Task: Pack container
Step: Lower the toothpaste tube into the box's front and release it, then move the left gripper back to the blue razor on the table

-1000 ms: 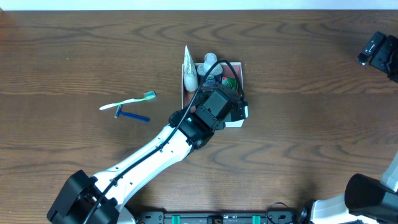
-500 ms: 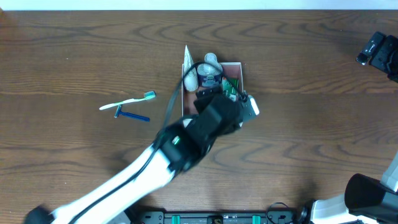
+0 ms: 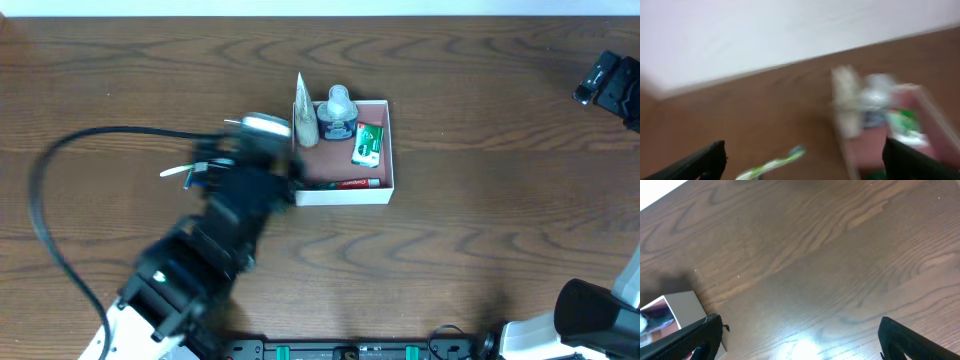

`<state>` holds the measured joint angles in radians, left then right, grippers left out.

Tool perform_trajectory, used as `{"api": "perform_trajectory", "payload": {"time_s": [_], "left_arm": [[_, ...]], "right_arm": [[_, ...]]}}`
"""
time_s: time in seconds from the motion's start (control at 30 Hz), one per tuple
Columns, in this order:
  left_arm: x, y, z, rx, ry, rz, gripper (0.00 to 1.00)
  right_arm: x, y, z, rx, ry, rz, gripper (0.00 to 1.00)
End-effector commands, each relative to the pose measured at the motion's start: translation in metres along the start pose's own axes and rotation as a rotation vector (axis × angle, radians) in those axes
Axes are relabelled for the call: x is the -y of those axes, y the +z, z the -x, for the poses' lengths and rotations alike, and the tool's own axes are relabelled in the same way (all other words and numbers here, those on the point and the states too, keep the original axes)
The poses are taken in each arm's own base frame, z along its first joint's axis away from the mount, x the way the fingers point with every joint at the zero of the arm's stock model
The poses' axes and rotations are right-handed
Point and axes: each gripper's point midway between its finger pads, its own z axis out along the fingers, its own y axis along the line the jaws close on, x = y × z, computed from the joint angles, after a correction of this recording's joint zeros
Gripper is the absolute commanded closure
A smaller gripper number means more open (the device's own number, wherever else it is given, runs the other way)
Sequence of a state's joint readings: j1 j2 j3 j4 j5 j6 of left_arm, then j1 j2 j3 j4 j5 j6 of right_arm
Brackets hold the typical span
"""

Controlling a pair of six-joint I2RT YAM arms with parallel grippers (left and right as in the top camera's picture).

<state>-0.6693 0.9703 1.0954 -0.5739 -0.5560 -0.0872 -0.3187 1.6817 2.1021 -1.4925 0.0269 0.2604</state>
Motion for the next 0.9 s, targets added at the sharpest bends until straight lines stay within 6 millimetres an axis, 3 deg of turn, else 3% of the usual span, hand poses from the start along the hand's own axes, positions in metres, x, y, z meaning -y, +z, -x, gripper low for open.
{"api": "perform_trajectory", "payload": {"time_s": [0.0, 0.07, 0.17, 0.4, 0.7, 0.87], "left_arm": [[-0.062, 0.011, -0.013, -0.04, -0.353, 0.22, 0.02], [-0.076, 0.023, -0.029, -0.115, -0.414, 0.229, 0.02], [-0.082, 0.042, -0.049, -0.222, -0.473, 0.183, 0.02], [-0.066, 0.075, -0.092, -0.437, -0.496, 0.115, 0.02], [-0.061, 0.119, -0.161, -0.693, -0.665, 0.27, 0.0], [-0.06, 0.134, -0.189, -0.855, -0.722, 0.307, 0.02]], "right_arm": [[0.002, -0.004, 0.003, 0.016, 0.019, -0.008, 0.01], [0.002, -0.004, 0.003, 0.016, 0.019, -0.008, 0.01], [0.002, -0.004, 0.003, 0.016, 0.019, -0.008, 0.01], [0.003, -0.004, 0.003, 0.015, 0.019, -0.008, 0.01], [0.003, -0.004, 0.003, 0.015, 0.019, -0.008, 0.01], [0.003, -0.004, 0.003, 0.015, 0.019, -0.008, 0.01]]}}
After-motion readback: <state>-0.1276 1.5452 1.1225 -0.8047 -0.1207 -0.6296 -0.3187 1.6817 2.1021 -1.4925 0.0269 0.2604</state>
